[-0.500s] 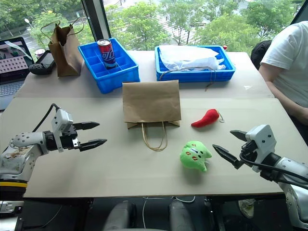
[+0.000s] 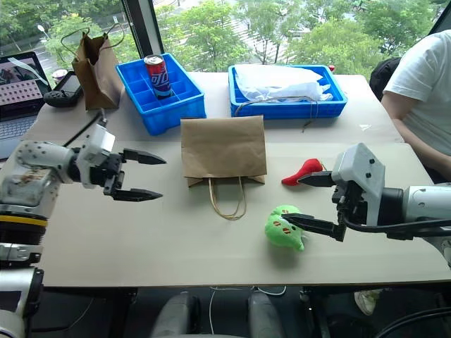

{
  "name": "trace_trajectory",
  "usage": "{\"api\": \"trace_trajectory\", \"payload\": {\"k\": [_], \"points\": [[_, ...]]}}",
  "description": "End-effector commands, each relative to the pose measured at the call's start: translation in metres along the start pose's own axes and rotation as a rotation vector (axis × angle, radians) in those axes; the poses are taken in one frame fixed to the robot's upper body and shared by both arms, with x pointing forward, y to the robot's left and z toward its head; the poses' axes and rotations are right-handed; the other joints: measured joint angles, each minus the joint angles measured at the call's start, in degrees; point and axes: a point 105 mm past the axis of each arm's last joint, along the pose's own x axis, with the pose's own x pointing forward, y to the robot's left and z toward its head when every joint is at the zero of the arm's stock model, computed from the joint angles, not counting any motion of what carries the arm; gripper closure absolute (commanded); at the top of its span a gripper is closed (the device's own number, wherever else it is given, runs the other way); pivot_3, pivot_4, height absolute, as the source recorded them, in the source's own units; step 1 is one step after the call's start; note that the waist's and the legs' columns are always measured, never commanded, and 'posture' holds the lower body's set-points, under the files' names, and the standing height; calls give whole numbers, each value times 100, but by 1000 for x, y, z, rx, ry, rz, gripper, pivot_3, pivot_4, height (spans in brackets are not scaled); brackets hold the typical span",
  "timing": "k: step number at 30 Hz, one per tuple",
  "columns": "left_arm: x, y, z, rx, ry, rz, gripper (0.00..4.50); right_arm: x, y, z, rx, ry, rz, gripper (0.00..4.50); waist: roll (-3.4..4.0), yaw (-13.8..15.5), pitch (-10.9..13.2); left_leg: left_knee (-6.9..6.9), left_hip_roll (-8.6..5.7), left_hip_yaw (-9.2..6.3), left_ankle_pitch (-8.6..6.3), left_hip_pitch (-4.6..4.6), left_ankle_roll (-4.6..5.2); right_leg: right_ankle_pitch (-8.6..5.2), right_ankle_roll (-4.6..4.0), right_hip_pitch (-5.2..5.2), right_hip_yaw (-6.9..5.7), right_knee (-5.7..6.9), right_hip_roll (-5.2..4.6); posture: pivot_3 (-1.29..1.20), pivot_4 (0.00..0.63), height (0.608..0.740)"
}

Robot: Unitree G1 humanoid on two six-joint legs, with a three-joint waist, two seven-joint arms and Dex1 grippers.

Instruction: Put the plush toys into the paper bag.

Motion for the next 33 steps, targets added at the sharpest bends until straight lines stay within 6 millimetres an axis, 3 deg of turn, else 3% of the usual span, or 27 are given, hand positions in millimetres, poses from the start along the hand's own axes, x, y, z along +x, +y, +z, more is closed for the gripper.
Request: {"api": "trace_trajectory", "payload": {"k": [1,8,15,18,23,28,29,33], "points": [[26,7,11,243,65,-83,0,8,5,3,13,11,-11,18,0,28,0,6,-2,-4,0,-4,0,0,1,0,-1,0,0,0,150,715],[75,20,2,448,122,-175,0,20,14,3,40,13,-30,18,-3,82,1,18,-16,-21,0,-17,2,2,6,3,3,-4,-2,0,150,715],[106,34,0,539,145,-173,0,18,14,3,53,13,-104,18,-5,94,2,19,-20,-35,0,-21,4,3,7,6,1,-2,-1,0,150,715],[116,34,1,563,142,-192,625,16,11,0,51,26,-144,0,-6,111,2,22,-28,-43,0,-28,5,3,14,8,3,-4,-3,0,150,715],[122,37,12,572,92,-177,2506,13,8,-3,50,43,-178,0,-6,108,2,23,-32,-55,0,-31,5,3,15,6,2,2,-2,0,150,715],[114,47,26,549,45,-126,4151,17,12,-7,74,45,-158,0,-6,95,2,23,-36,-60,0,-29,6,3,16,8,3,6,-2,0,150,715],[111,51,32,531,21,-102,4364,18,14,-9,82,46,-148,0,-6,95,2,23,-36,-61,1,-29,6,3,16,8,2,7,-2,0,150,715],[96,67,52,455,-50,-11,4364,25,24,-15,108,59,-105,0,-7,96,2,25,-39,-67,1,-34,6,2,17,8,1,9,-2,0,150,715]]}}
